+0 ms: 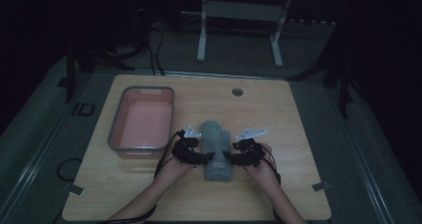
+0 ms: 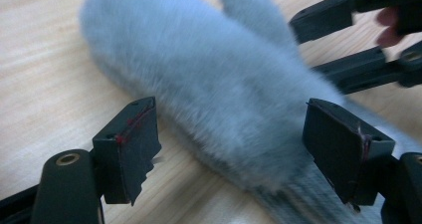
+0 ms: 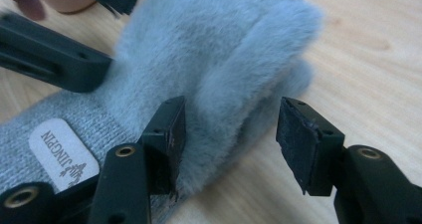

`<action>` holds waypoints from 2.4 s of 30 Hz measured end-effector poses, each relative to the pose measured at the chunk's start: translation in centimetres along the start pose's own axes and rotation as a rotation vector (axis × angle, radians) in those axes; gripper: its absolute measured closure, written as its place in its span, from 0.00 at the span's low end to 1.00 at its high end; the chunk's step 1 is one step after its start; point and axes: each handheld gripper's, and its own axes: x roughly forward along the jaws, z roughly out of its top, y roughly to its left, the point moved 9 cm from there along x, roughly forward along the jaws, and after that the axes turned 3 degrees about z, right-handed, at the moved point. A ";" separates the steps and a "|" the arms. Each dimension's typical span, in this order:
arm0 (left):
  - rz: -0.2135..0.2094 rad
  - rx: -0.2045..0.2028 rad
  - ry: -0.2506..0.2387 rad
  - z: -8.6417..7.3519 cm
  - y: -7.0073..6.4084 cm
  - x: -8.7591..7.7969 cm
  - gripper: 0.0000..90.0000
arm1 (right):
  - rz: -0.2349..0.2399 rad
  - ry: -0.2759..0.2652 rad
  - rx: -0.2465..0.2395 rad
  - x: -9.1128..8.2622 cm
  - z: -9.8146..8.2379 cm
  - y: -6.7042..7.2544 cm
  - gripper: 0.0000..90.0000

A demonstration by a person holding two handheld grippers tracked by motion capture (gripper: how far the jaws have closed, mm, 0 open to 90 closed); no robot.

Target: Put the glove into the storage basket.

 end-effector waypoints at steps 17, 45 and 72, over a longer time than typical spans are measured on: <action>-0.028 -0.061 0.081 -1.0 1.5 2.7 0.27 | 0.102 0.132 0.040 2.7 -0.8 -0.7 0.49; -0.191 -0.059 0.039 0.6 0.0 0.9 0.88 | 0.150 0.016 0.004 1.4 0.2 0.8 0.91; -0.130 0.058 -0.043 7.8 1.6 -7.1 0.88 | 0.167 -0.135 -0.086 -3.7 8.9 3.2 0.91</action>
